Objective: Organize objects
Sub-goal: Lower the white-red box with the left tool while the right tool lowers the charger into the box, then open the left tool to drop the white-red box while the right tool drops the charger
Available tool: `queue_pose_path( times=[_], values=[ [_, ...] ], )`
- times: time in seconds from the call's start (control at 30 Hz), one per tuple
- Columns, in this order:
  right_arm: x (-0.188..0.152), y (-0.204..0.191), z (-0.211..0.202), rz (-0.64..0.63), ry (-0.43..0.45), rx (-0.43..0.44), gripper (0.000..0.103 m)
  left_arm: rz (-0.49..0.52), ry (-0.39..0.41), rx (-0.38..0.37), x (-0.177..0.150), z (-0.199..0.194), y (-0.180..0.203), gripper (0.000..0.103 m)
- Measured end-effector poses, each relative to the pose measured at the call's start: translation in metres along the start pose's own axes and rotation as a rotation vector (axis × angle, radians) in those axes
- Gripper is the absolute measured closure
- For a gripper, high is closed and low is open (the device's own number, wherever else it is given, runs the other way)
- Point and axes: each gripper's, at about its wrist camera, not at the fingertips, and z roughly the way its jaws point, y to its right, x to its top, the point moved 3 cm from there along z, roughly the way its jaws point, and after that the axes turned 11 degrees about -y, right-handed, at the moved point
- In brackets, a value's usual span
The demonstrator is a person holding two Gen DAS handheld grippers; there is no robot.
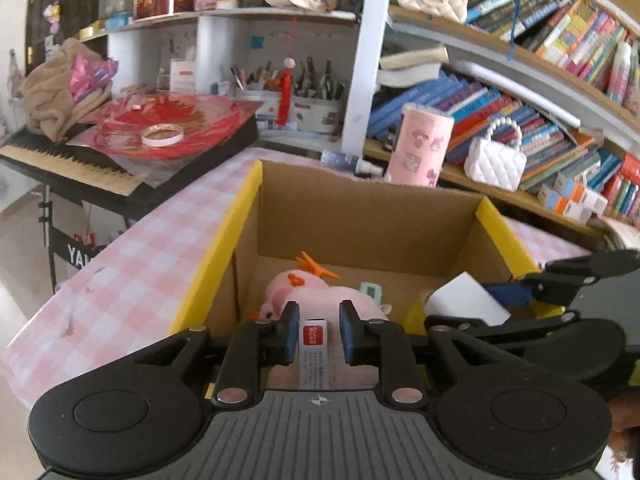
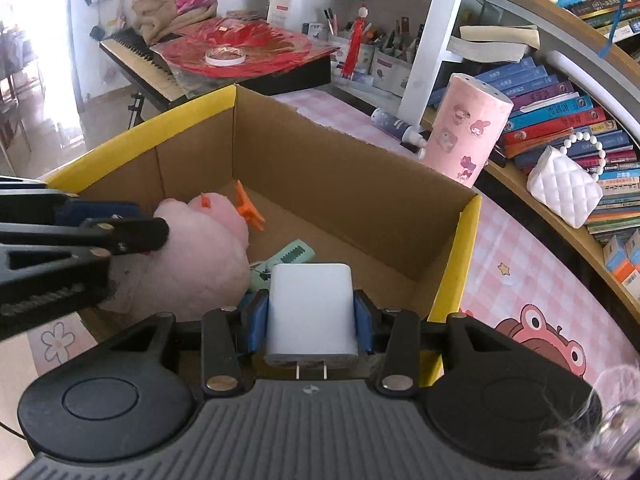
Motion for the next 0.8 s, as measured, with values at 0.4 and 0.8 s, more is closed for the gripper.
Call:
queue_pose_path(
  times=[0.4,0.8],
  values=[
    [0.007,-0.006,0.006,-0.017,-0.034,0.033,0.061,-0.111,0.133,0.005,-0.001,-0.052,-0.015,0.035],
    [0.003,-0.013,-0.014,0.078,-0.014,-0.002,0.05,-0.115,0.13,0.003,-0.013,-0.071,-0.027,0.013]
  ],
)
